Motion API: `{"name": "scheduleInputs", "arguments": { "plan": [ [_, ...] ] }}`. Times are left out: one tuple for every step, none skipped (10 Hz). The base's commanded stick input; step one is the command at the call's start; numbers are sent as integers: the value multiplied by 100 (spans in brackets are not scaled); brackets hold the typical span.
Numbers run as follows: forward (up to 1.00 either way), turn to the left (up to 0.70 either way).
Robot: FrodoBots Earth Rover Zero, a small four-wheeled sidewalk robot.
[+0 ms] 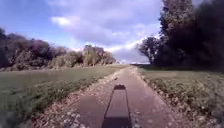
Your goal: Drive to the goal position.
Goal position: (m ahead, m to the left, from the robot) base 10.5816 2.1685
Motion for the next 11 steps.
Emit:
{"name": "scheduleInputs", "arguments": {
  "plan": [
    [100, 0],
    [100, 0],
    [100, 0],
    [100, 0],
    [100, 0],
    [100, 0],
    [100, 0],
    [100, -3],
    [100, -12],
    [100, -34],
    [100, -40]
  ]
}}
